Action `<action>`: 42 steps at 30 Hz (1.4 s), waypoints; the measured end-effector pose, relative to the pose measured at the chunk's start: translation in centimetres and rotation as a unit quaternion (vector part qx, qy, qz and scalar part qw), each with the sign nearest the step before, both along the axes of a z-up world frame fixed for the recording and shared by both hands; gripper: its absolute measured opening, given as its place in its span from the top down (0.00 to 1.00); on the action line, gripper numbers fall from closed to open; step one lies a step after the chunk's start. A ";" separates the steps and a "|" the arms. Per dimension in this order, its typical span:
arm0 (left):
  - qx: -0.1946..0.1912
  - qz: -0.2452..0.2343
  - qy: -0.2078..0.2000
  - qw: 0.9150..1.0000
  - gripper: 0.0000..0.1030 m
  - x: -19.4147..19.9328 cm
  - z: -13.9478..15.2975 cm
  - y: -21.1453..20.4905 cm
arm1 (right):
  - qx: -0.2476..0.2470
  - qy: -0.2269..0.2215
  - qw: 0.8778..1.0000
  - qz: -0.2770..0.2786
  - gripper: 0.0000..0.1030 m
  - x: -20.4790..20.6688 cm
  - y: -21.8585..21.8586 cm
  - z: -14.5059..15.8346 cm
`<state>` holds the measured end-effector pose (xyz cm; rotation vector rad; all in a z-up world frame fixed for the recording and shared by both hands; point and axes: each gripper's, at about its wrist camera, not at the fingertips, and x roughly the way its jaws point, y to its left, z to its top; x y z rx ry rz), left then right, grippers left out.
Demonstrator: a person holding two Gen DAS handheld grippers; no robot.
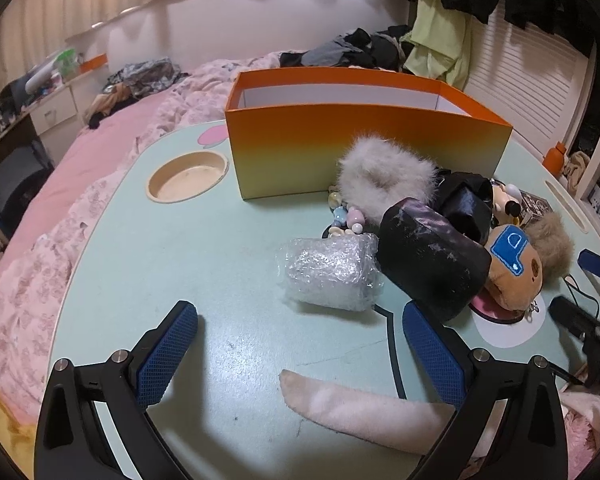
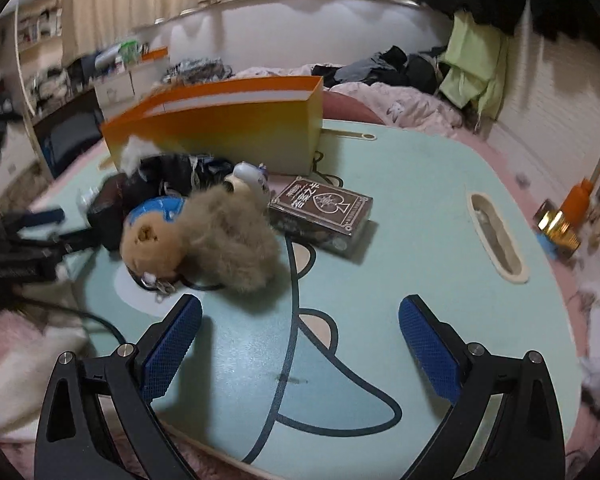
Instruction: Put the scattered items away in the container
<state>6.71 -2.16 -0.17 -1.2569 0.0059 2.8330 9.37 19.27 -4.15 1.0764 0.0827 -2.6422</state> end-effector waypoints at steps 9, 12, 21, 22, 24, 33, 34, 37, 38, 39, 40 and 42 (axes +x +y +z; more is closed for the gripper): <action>0.000 -0.003 0.000 1.000 0.01 -0.1 -0.1 0.0 | -0.008 0.018 1.000 0.016 0.00 0.1 0.3 0.0; -0.001 -0.003 0.000 1.000 0.00 -0.1 -0.1 0.1 | -0.008 0.018 1.000 0.016 0.00 0.1 0.3 0.0; -0.001 -0.003 0.000 1.000 0.00 -0.1 -0.1 0.1 | -0.008 0.018 1.000 0.016 0.00 0.1 0.3 0.1; -0.001 -0.003 0.000 1.000 0.00 -0.1 -0.1 0.2 | -0.008 0.018 1.000 0.016 0.00 0.1 0.3 0.1; -0.001 -0.003 0.000 1.000 0.00 -0.1 -0.1 0.2 | -0.008 0.017 1.000 0.016 0.00 0.1 0.3 0.1; -0.001 -0.002 0.000 1.000 0.00 -0.1 -0.1 0.2 | -0.007 0.017 1.000 0.016 0.00 0.1 0.3 0.1; -0.001 -0.002 0.000 1.000 0.00 -0.1 -0.1 0.2 | -0.007 0.017 1.000 0.016 0.00 0.1 0.3 0.1; 0.000 -0.002 0.000 1.000 0.00 -0.1 -0.1 0.2 | -0.007 0.017 1.000 0.016 0.00 0.2 0.3 0.1; 0.000 -0.002 0.000 1.000 0.00 -0.1 -0.1 0.2 | -0.007 0.017 1.000 0.016 0.00 0.2 0.4 0.1; 0.000 -0.002 0.000 1.000 0.00 -0.1 -0.1 0.2 | -0.007 0.017 1.000 0.016 0.00 0.2 0.4 0.1; -0.001 -0.002 0.000 1.000 0.01 -0.1 -0.1 0.2 | -0.007 0.017 1.000 0.016 0.00 0.2 0.4 0.1; -0.001 -0.002 0.000 1.000 0.00 -0.1 -0.1 0.2 | -0.007 0.017 1.000 0.016 0.00 0.2 0.4 0.1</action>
